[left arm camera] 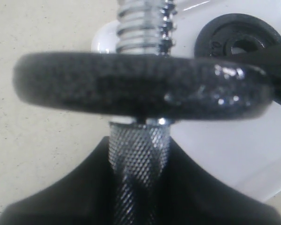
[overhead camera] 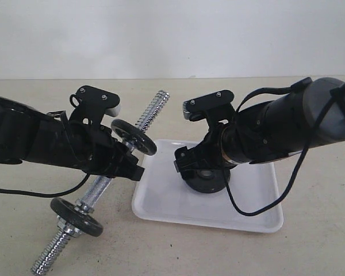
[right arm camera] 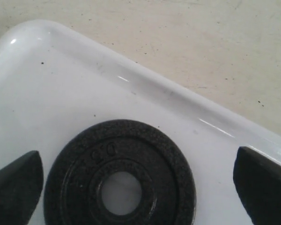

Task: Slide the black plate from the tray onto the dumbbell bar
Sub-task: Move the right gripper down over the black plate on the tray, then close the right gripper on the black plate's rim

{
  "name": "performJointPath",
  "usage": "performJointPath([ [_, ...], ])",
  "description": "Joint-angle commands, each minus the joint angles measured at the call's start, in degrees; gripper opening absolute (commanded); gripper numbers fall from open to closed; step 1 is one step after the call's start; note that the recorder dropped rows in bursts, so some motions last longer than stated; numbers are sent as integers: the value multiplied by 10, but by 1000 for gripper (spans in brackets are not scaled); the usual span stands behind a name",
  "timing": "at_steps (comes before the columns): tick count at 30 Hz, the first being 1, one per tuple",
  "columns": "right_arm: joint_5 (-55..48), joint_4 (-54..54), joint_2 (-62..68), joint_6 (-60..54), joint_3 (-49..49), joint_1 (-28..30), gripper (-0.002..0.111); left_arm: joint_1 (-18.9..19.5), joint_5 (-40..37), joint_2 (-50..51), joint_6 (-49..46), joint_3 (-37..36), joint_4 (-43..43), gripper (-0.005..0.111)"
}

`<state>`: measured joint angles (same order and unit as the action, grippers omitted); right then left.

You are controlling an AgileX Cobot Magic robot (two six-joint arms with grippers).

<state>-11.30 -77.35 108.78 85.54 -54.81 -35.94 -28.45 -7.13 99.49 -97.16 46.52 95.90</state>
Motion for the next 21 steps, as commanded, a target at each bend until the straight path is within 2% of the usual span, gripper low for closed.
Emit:
performJointPath([
  [1, 8, 2, 3, -4, -3, -1, 105, -1, -31, -31, -6, 15, 6, 4],
  [21, 14, 2, 38, -4, -3, -1, 105, -1, -31, -31, -6, 15, 6, 4],
])
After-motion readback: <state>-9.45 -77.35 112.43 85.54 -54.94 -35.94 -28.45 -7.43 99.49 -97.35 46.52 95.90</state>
